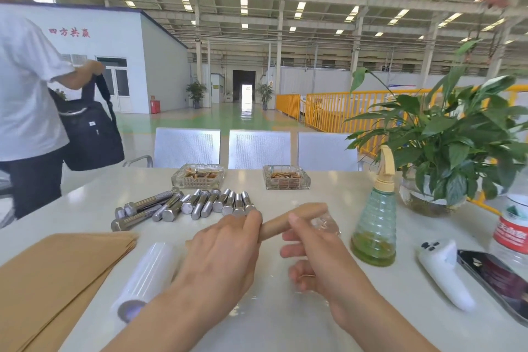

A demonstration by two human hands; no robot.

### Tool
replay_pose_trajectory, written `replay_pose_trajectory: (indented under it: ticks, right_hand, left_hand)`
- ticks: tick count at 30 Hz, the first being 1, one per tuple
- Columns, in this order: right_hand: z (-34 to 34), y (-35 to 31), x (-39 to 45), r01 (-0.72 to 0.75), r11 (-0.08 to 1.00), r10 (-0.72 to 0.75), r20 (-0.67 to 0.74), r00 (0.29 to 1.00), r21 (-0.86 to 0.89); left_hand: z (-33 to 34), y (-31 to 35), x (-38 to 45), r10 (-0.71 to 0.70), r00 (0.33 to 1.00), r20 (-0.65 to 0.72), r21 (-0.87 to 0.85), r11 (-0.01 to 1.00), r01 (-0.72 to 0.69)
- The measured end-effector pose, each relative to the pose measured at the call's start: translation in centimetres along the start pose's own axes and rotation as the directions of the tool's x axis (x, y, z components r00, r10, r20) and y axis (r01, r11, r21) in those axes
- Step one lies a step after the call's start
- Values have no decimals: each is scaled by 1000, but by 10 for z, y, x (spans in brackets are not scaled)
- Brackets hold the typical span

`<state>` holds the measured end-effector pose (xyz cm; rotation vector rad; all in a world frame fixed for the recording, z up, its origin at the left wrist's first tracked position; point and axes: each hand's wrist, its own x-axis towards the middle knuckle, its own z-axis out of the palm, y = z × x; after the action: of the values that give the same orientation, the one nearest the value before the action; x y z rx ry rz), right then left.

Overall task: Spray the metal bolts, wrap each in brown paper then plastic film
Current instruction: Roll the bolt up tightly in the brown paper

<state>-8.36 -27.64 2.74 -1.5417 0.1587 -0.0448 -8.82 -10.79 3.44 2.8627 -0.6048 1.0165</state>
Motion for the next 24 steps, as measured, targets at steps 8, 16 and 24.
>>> replay_pose_trajectory:
  ticks: [8, 16, 24]
  right_hand:
    - [12, 0, 8, -91, 913, 64, 79, 995, 397]
    - [2, 2, 18, -59, 950, -15, 235, 972, 307]
    - [2, -1, 23, -17, 939, -92, 299, 950, 343]
  left_hand:
    - [4, 16, -7, 108, 994, 13, -42, 993, -108]
    - [-11, -11, 15, -187, 897, 401, -445, 816, 369]
    - [-13, -32, 21, 149, 690, 708, -697, 307, 648]
